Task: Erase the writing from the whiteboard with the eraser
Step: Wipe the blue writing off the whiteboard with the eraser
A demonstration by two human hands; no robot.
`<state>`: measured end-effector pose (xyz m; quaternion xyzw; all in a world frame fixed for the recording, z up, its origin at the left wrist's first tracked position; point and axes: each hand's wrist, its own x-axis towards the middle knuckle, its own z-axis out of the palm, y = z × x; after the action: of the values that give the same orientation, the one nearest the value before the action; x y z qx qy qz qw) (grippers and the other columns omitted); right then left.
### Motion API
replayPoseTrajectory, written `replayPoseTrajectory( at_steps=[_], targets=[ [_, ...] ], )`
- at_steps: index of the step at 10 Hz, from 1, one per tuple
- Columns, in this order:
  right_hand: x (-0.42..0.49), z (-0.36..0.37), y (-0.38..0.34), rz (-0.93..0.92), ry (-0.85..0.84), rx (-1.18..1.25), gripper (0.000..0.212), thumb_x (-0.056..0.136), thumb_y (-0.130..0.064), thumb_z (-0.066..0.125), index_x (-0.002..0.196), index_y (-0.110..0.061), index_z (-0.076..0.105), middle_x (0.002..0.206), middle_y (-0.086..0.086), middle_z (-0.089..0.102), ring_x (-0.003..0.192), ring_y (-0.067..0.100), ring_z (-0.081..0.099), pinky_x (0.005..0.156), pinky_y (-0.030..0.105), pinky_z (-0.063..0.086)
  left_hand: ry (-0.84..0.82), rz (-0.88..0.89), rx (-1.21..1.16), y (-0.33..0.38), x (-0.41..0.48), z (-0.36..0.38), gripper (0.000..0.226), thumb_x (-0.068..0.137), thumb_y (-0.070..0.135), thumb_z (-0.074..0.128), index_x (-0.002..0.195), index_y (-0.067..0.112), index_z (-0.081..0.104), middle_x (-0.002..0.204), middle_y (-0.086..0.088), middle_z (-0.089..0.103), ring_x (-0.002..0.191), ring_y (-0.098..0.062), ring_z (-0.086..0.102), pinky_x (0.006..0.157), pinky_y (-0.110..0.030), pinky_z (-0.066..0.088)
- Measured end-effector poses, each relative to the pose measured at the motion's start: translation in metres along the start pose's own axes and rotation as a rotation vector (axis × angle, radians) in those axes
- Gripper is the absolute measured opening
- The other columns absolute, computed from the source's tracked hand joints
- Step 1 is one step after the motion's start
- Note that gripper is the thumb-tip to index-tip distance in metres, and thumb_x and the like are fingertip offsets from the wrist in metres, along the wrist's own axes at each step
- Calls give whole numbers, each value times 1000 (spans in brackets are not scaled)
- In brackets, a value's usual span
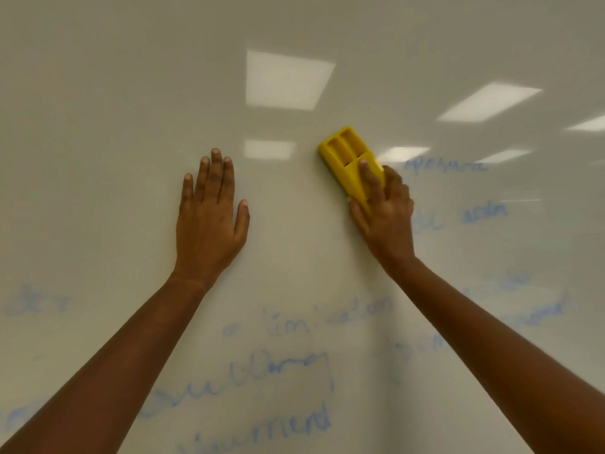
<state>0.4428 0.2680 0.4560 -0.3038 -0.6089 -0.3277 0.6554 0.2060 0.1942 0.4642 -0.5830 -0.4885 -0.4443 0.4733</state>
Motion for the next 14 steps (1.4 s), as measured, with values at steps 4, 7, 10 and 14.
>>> replayPoseTrajectory(
  at_steps=[4,7,10,14],
  targets=[
    [22,-23,73,388,92,-63,57,96,-27,48,145,-17,23,140,23,32,116,42,40,94,55,36,14,10,22,22,4,15,61,91,28,27,143,1,12,152,-19,11,141,-27,7,113,-39,0],
    [10,-19,56,-16,-34,-58,56,89,-21,62,139,-11,37,134,29,41,108,45,47,89,51,39,30,-2,39,24,3,17,65,89,36,15,143,-1,14,152,-20,13,140,-29,9,113,-42,3],
    [8,-47,154,560,117,-146,58,96,-30,48,146,-17,22,140,26,31,119,45,37,96,56,34,46,1,39,24,3,18,65,89,36,16,143,-1,15,151,-20,15,140,-29,12,113,-42,5],
    [-3,-24,85,745,167,-97,57,95,-30,47,145,-21,22,143,22,28,121,40,35,94,52,34,59,8,45,25,2,19,63,90,34,17,142,-2,16,150,-22,16,139,-30,13,113,-43,6]
  ],
)
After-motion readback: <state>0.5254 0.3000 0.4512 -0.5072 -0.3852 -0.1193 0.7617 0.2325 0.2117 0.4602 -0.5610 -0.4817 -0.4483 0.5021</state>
